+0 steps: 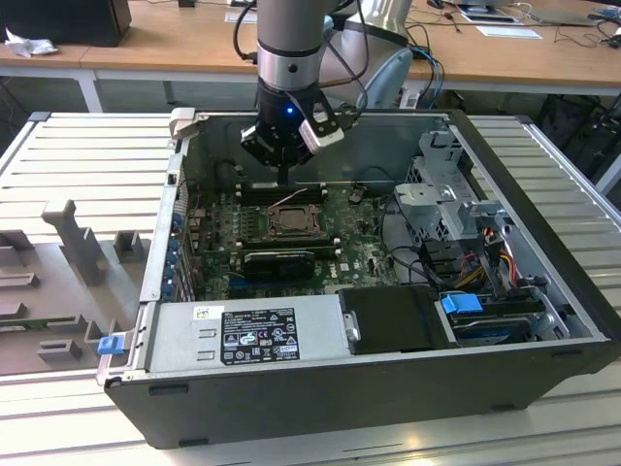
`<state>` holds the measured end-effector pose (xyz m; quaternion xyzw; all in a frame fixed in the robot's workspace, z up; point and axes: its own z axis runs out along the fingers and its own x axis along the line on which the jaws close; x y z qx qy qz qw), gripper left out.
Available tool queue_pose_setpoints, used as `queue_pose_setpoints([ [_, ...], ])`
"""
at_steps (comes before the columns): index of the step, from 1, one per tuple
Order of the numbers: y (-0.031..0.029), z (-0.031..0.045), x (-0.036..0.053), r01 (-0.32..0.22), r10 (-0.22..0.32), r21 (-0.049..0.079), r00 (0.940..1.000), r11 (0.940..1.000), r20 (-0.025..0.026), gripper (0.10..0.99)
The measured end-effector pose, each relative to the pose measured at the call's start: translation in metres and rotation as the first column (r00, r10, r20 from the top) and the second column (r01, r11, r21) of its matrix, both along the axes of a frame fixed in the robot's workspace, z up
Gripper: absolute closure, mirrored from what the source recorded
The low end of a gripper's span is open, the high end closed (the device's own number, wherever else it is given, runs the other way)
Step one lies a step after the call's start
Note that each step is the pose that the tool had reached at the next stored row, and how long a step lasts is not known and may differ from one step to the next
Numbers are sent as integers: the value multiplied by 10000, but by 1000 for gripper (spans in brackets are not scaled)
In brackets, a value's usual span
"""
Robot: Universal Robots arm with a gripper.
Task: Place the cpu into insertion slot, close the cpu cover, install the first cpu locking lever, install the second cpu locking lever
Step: 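Install the first cpu locking lever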
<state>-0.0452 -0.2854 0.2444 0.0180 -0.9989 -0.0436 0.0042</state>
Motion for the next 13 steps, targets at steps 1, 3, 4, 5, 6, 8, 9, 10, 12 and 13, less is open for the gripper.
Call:
queue_pose_setpoints([
  [1, 0, -20, 8, 0, 0, 0, 10000, 10000, 0, 980],
  [3, 1, -64, 32, 1, -1, 0, 10000, 10000, 1, 980],
  [4, 2, -84, 60, 2, -2, 1, 10000, 10000, 1, 980],
  [5, 3, -96, 85, 0, 0, 0, 10000, 10000, 0, 980],
  [6, 3, -122, 124, -1, 1, 0, 10000, 10000, 0, 980],
  [8, 3, -149, 149, -1, 1, 0, 10000, 10000, 0, 980],
  [9, 3, -160, 154, 0, 0, 0, 10000, 10000, 1, 980],
  [10, 4, -170, 161, 0, 0, 0, 10000, 10000, 2, 980],
  [12, 9, -191, 182, -3, 3, -2, 10000, 10000, 3, 980],
  [13, 11, -201, 192, -5, 5, -2, 10000, 10000, 3, 980],
])
